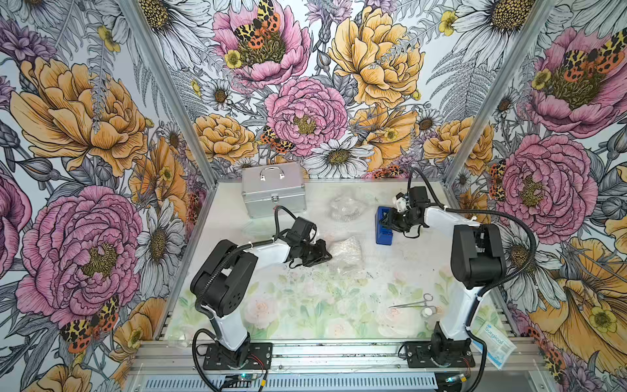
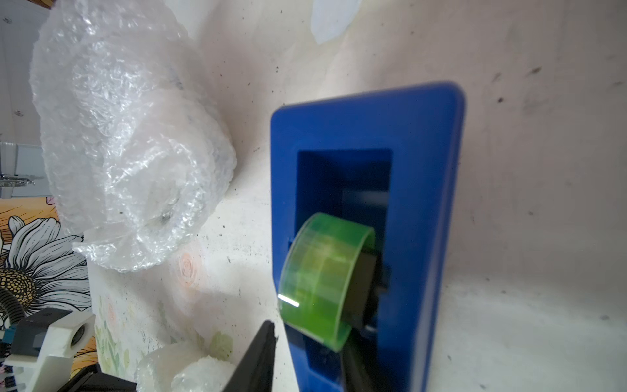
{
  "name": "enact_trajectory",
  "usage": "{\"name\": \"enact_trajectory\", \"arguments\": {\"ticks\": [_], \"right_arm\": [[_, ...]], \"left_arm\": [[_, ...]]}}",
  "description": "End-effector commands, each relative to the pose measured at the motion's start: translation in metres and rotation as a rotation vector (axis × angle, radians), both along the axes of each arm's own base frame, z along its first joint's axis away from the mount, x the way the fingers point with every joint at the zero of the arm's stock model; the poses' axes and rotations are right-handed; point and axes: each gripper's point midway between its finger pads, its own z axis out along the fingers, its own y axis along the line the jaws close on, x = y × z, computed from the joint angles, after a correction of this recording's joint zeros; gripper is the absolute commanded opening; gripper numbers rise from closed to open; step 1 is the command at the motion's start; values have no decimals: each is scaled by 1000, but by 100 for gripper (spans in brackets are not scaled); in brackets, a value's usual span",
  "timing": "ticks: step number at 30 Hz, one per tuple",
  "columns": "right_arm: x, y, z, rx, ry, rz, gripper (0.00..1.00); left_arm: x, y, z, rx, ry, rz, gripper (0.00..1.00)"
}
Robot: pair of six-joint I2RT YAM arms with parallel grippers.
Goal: Wrap bowls in bubble wrap
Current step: Tear off the tape using the Tape Cutter.
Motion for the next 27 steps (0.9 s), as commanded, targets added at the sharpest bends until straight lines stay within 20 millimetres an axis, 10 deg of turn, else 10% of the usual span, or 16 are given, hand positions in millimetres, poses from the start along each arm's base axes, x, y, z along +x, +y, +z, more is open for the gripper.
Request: {"name": "enact_trajectory", "arguments": {"ticks": [1, 13, 27], "right_arm": [[-4, -28, -29, -100, 68, -66, 32], [-2, -22, -8, -67, 30, -62, 0], [-9, -2, 46, -36, -77, -36, 0]], "left_arm": [[-7, 4, -10, 34, 10, -16, 5], [-7, 4, -9, 32, 8, -16, 4], [-8, 7, -11, 36, 9, -10, 4]]}}
